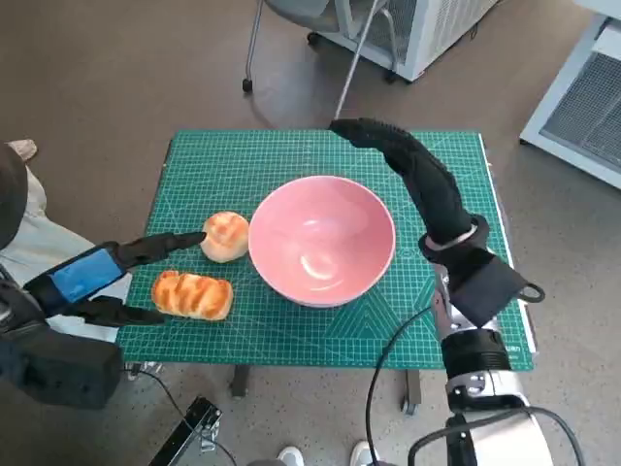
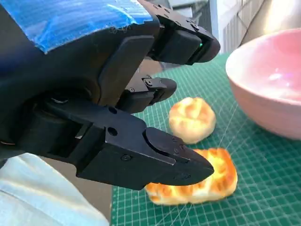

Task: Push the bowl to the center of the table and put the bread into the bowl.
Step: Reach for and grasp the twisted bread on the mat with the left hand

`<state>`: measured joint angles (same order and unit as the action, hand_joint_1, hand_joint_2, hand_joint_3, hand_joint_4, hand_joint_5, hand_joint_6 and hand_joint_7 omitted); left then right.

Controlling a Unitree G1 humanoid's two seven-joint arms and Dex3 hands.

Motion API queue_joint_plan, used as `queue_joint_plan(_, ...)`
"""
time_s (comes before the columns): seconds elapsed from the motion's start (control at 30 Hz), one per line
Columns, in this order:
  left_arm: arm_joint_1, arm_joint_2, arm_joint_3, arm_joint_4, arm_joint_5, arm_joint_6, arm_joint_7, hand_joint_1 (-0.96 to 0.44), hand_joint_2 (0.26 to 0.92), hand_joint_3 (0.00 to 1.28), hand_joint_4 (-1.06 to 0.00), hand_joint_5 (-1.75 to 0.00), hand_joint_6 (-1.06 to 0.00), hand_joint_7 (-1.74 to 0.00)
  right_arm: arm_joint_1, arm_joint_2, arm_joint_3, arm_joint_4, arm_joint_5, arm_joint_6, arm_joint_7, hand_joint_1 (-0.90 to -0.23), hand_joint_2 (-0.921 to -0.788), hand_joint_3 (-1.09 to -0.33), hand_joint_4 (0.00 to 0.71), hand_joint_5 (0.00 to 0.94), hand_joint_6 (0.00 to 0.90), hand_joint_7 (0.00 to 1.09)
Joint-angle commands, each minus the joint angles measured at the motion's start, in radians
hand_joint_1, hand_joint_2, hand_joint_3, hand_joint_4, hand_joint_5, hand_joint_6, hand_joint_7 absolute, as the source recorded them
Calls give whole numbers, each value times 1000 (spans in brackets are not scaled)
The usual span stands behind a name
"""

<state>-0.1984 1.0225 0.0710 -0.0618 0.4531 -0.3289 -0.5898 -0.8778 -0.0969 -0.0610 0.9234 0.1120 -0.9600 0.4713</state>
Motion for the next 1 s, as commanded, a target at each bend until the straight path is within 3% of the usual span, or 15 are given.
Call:
queue_joint_plan(0.03, -10, 4, -31, 8, 37, 11, -1, 197, 864, 1, -218, -4, -354, -23, 25, 2, 4, 7, 0, 8, 2, -706, -921, -789, 326, 9, -1, 805)
queue_joint_plan(0.5, -72, -18, -138, 123, 147, 2, 40, 118, 851, 1, -256, -9, -360, -7, 36, 1, -4, 1, 25, 17, 18, -703, -921, -788, 326, 9, -1, 804)
queue_joint_plan(1.0, -155, -82, -296, 352, 268, -25, 117, 77, 860, 4, -270, -6, -378, -9, 55, 9, -4, -35, 57, 40, 34, -685, -921, -783, 326, 9, -1, 806)
